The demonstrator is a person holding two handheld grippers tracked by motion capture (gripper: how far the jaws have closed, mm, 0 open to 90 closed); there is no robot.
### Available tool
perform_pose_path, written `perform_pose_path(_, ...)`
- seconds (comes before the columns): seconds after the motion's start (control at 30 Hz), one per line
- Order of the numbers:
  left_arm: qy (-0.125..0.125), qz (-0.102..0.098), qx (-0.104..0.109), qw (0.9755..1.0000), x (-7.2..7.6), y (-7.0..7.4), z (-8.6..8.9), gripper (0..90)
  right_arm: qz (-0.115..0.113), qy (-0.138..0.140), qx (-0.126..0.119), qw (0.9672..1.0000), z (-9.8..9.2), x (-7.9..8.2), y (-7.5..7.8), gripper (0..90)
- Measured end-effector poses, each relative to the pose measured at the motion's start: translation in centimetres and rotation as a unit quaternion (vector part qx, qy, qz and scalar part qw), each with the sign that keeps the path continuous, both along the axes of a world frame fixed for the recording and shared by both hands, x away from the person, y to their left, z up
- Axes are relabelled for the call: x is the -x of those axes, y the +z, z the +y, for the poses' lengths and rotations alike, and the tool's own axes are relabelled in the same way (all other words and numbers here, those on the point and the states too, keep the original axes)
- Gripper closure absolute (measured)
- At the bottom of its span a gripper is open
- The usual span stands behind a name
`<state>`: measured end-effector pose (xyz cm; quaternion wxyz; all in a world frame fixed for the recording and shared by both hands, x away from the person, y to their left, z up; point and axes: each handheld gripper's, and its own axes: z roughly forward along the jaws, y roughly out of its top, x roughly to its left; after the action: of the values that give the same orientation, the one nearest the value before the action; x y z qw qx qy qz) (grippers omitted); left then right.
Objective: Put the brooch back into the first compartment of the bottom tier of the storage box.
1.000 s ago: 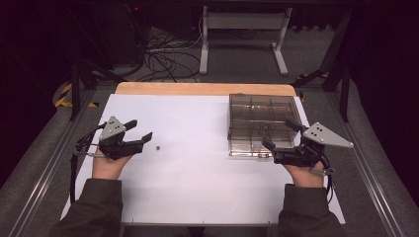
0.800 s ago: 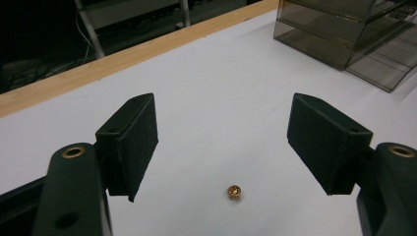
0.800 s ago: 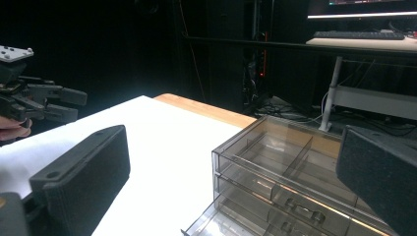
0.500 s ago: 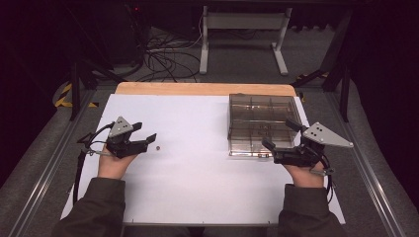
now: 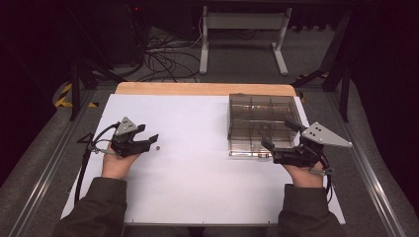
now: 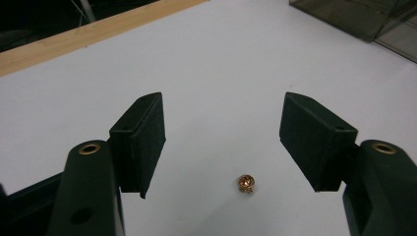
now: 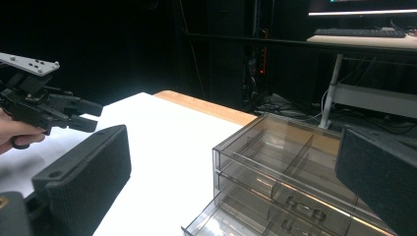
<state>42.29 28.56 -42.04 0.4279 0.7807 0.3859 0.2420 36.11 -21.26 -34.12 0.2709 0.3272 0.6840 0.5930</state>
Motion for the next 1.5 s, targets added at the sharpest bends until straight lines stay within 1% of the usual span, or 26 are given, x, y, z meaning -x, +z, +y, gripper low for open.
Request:
perform_pose_path(0.03,0.000,0.000,0.000,1.0000,0.0,0.0,0.0,35.7,-0.001,0.000,0.000,1.0000,0.0,0.0,0.0,1.1)
perform_pose_path(0.1,0.002,0.006,-0.003,1.0000,-0.2,-0.3,0.0,36.8,-0.001,0.000,0.001,1.0000,0.0,0.0,0.0,1.1)
perform_pose_path(0.17,0.001,0.009,-0.001,1.0000,-0.3,-0.4,0.0,38.4,0.000,0.000,0.001,1.0000,0.0,0.0,0.0,1.1)
perform_pose_path(0.23,-0.005,0.018,-0.002,0.9998,-0.6,-0.8,0.1,40.0,0.001,-0.001,0.001,1.0000,0.0,0.0,0.0,1.2)
perform_pose_path(0.27,-0.005,0.018,-0.002,0.9998,-0.6,-0.8,0.1,40.7,0.001,-0.001,0.001,1.0000,0.0,0.0,0.0,1.2)
perform_pose_path(0.3,-0.007,0.026,-0.008,0.9996,-0.7,-1.0,0.0,41.5,0.001,-0.001,0.003,1.0000,0.0,0.0,0.0,1.2)
perform_pose_path(0.37,-0.008,0.032,-0.011,0.9994,-0.8,-1.2,0.0,42.6,0.000,0.000,0.003,1.0000,0.1,0.0,0.1,1.2)
perform_pose_path(0.4,-0.008,0.032,-0.011,0.9994,-0.8,-1.2,0.0,43.0,0.001,0.000,0.004,1.0000,0.1,0.1,0.1,1.2)
perform_pose_path(0.5,-0.008,0.043,-0.016,0.9989,-0.9,-1.5,-0.2,44.9,0.000,-0.001,0.004,1.0000,0.1,0.1,0.1,1.2)
perform_pose_path(0.53,-0.008,0.043,-0.016,0.9989,-0.9,-1.5,-0.2,45.5,0.000,-0.001,0.002,1.0000,0.1,0.1,0.2,1.2)
perform_pose_path(0.6,-0.012,0.051,-0.021,0.9984,-1.0,-1.8,-0.4,46.9,-0.001,-0.001,0.002,1.0000,0.1,0.1,0.2,1.2)
perform_pose_path(0.73,-0.017,0.057,-0.027,0.9979,-1.1,-2.1,-0.6,50.0,-0.001,-0.002,0.002,1.0000,0.1,0.1,0.2,1.2)
perform_pose_path(0.77,-0.019,0.063,-0.030,0.9974,-1.2,-2.2,-0.6,50.7,-0.001,-0.003,0.003,1.0000,0.1,0.1,0.2,1.2)
perform_pose_path(0.9,-0.021,0.070,-0.034,0.9967,-1.2,-2.4,-0.7,53.8,0.000,-0.002,0.004,1.0000,0.1,0.1,0.2,1.2)
perform_pose_path(0.97,-0.026,0.080,-0.035,0.9959,-1.2,-2.6,-0.9,55.6,0.000,-0.001,0.004,1.0000,0.1,0.1,0.2,1.3)
perform_pose_path(1.07,-0.030,0.086,-0.040,0.9951,-1.3,-2.9,-1.1,58.5,-0.001,-0.002,0.006,1.0000,0.1,0.2,0.2,1.3)
perform_pose_path(1.13,-0.032,0.089,-0.039,0.9947,-1.3,-2.9,-1.2,59.1,-0.001,-0.002,0.005,1.0000,0.1,0.2,0.2,1.2)
perform_pose_path(1.17,-0.032,0.093,-0.044,0.9942,-1.4,-3.1,-1.2,60.5,-0.001,-0.002,0.005,1.0000,0.1,0.2,0.3,1.3)
perform_pose_path(1.2,-0.030,0.096,-0.043,0.9940,-1.4,-3.1,-1.3,61.0,-0.001,-0.002,0.004,1.0000,0.1,0.2,0.3,1.2)
perform_pose_path(1.3,-0.029,0.100,-0.050,0.9933,-1.5,-3.3,-1.3,63.6,-0.001,-0.002,0.004,1.0000,0.1,0.2,0.3,1.3)
perform_pose_path(1.33,-0.029,0.105,-0.046,0.9930,-1.5,-3.4,-1.4,64.5,-0.001,-0.002,0.004,1.0000,0.1,0.2,0.3,1.2)
perform_pose_path(1.4,-0.028,0.106,-0.052,0.9926,-1.6,-3.5,-1.4,65.7,-0.002,-0.002,0.005,1.0000,0.1,0.3,0.3,1.2)
perform_pose_path(1.5,-0.027,0.112,-0.051,0.9920,-1.6,-3.7,-1.4,68.6,-0.002,-0.002,0.004,1.0000,0.1,0.3,0.4,1.2)
